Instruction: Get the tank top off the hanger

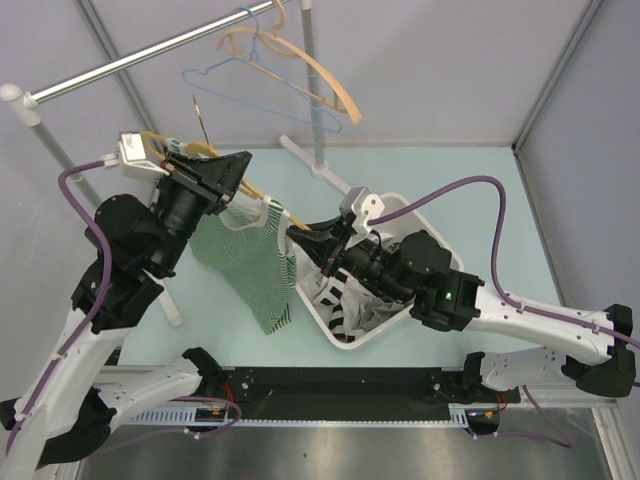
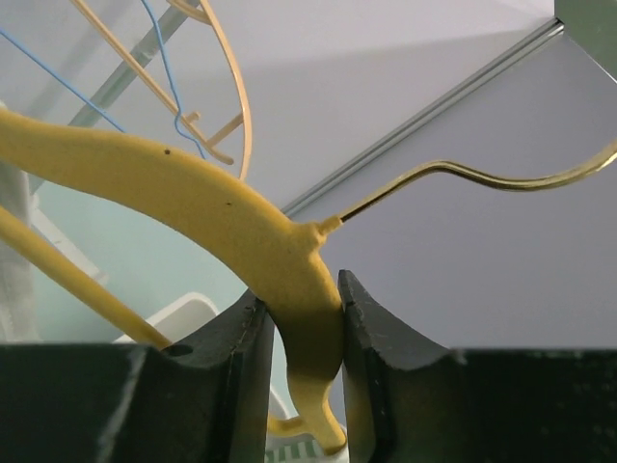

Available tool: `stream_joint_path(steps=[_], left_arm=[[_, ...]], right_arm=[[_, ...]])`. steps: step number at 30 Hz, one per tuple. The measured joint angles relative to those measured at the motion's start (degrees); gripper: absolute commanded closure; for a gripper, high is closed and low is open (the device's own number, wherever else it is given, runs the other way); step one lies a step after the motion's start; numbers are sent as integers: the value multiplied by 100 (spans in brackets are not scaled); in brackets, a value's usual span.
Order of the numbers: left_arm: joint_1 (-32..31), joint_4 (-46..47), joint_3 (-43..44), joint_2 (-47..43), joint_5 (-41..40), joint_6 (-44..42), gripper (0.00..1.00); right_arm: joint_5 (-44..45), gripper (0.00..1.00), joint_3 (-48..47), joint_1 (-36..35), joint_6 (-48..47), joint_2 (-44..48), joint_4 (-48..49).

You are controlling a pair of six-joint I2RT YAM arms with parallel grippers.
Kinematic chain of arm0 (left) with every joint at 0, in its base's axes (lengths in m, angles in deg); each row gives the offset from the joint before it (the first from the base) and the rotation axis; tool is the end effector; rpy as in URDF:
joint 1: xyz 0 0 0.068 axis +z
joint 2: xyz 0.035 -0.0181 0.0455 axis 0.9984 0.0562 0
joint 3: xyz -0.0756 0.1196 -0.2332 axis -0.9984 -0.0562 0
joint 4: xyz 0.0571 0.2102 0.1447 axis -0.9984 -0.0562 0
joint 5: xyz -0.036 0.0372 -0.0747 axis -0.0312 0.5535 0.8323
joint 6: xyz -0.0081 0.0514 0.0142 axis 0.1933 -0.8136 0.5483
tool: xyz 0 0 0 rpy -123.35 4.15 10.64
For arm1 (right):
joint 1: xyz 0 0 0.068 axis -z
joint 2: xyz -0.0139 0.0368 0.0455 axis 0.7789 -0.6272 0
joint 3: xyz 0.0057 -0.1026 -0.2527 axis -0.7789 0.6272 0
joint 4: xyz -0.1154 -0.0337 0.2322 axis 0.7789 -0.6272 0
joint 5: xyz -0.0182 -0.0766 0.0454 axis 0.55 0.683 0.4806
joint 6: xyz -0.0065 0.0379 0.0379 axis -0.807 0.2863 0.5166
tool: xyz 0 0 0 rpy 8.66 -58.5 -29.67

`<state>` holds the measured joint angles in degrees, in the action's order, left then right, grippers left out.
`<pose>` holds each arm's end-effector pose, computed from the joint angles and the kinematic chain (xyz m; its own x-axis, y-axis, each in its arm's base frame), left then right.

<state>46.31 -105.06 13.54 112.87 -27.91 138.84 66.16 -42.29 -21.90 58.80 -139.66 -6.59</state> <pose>0.1110 -0.0789 0.5158 -0.1956 -0.7754 -0.6004 0.3285 0.5251 -0.7851 0.0838 0.2491 0.4513 0.1098 0.2241 -0.9684 -0.8713 0.4905 0.0147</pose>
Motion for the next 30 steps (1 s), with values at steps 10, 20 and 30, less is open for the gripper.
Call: stream_joint_path(steps=[10, 20, 30], left_arm=[[15, 131, -131, -144, -623, -870, 100], [15, 164, -175, -389, -1368, -1589, 100], [15, 407, -216, -479, -1655, -1853, 100]], right_arm=[[398, 33, -1263, 278, 730, -431, -1259], [739, 37, -2162, 291, 1189, -914, -2107], [365, 19, -850, 232, 1803, -632, -1606]])
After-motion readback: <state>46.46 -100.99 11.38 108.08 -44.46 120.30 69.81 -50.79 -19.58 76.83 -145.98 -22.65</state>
